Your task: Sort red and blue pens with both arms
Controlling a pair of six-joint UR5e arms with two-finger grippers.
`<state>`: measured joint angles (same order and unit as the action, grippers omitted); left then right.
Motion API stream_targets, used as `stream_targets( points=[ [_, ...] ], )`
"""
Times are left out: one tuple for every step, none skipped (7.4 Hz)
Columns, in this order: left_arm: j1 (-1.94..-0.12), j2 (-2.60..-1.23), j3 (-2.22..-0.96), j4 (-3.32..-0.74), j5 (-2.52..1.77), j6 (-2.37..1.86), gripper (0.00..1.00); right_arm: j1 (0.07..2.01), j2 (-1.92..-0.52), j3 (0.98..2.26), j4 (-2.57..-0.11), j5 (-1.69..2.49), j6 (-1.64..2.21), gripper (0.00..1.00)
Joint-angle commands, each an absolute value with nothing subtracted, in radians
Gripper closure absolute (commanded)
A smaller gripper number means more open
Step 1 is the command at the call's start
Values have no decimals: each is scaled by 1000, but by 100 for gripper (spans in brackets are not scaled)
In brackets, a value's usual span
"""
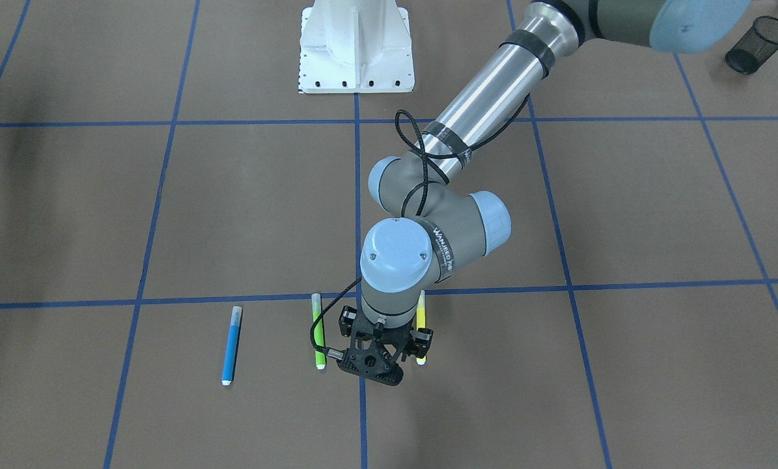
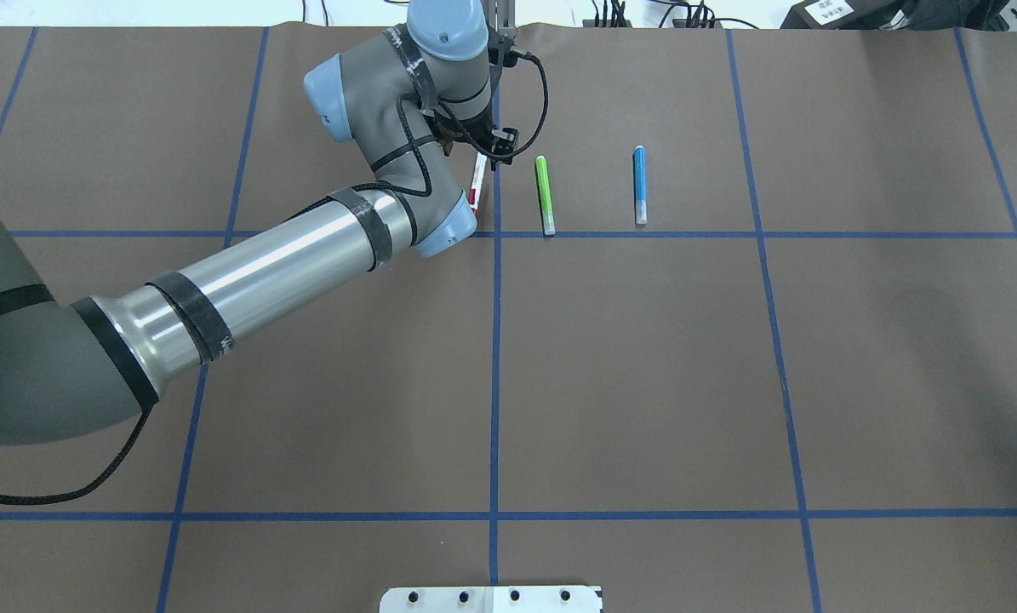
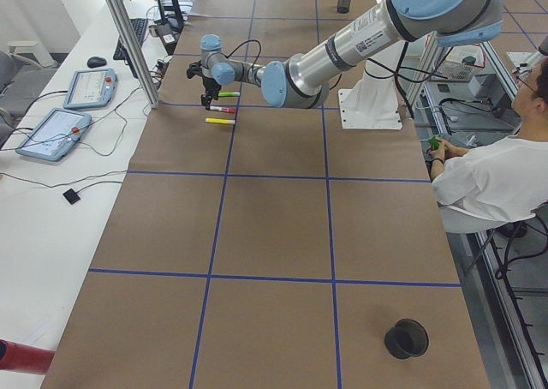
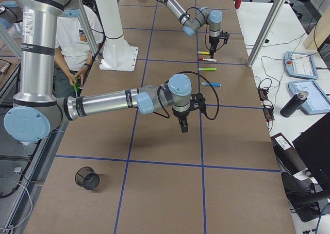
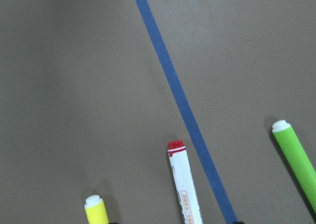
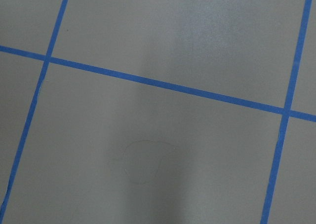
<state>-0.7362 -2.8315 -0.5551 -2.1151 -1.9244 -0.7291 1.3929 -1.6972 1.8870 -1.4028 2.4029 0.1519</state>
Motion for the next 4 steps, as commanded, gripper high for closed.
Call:
stream_targets(
  points=[
    [-723, -2838, -534, -2138, -1907, -759, 22, 1393, -1703, 1887, -1402, 2405, 152, 0],
    [-721, -2839, -534, -2138, -1907, -761, 34, 1393, -1703, 1887, -1402, 2405, 152, 0],
    [-719, -2841, -532, -2138, -1907, -761, 48, 1393, -1703, 1887, -1402, 2405, 152, 0],
    [-719, -2841, -528, -2138, -1907, -761, 51, 1393, -1703, 1887, -1402, 2405, 152, 0]
  ],
)
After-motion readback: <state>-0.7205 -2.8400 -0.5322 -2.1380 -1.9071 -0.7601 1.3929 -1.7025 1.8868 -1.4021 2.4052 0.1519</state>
